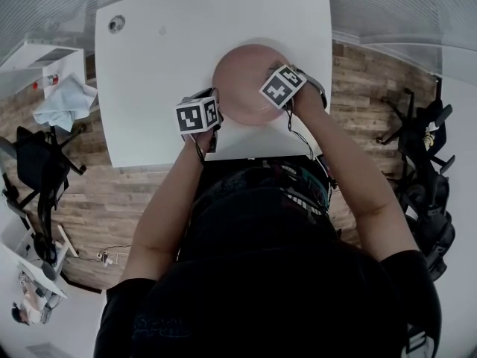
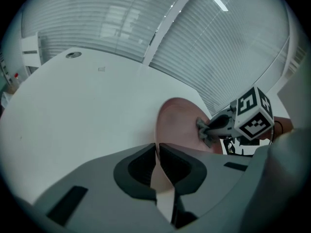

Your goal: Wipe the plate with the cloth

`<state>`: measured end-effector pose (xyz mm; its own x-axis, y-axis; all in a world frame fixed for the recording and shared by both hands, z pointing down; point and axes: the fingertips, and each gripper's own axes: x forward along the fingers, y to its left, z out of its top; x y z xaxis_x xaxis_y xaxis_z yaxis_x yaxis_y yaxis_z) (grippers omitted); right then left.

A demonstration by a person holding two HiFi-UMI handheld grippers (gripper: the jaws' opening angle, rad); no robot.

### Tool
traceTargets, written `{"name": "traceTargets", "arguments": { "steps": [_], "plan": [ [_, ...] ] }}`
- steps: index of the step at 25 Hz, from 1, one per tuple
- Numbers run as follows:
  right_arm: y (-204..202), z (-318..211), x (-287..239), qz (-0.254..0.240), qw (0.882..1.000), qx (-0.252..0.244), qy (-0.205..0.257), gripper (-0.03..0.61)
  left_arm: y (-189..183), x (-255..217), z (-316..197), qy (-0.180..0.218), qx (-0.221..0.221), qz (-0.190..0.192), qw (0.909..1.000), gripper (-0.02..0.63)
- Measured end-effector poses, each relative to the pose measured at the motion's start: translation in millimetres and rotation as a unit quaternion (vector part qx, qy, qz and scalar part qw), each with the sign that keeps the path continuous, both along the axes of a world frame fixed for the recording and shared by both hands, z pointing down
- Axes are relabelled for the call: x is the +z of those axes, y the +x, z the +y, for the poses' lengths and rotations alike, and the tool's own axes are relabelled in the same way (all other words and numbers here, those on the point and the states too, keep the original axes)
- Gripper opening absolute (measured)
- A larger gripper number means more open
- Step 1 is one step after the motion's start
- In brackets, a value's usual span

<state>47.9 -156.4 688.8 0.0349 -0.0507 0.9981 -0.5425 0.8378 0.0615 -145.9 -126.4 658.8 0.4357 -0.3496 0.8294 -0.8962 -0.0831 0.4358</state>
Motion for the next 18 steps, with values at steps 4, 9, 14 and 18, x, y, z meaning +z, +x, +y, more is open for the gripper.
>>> {"name": "traceTargets", "arguments": {
  "steps": [4, 9, 14, 18],
  "plan": [
    [-17.0, -43.4, -3.5, -0.027, 0.998, 0.019, 0.053, 0.037, 1.1, 0.0, -1.4, -0.001, 0.006, 0.001, 1.0000, 0.037],
    [-60.6, -72.2, -7.4, -0.084, 0.992, 0.002, 0.092, 0.035, 2.9, -0.2, -0.1, -0.003, 0.010, 0.004, 0.9999, 0.037],
    [-112.3, -69.3, -8.7, -0.138, 0.987, -0.027, 0.083, 0.035, 0.7, 0.5, -0.5, -0.008, -0.006, 0.013, 0.9999, 0.037],
    [-143.7, -49.4, -11.9, -0.168, 0.982, -0.055, 0.064, 0.035, -2.2, -0.4, -3.3, -0.005, -0.019, 0.012, 0.9997, 0.035]
  ]
}}
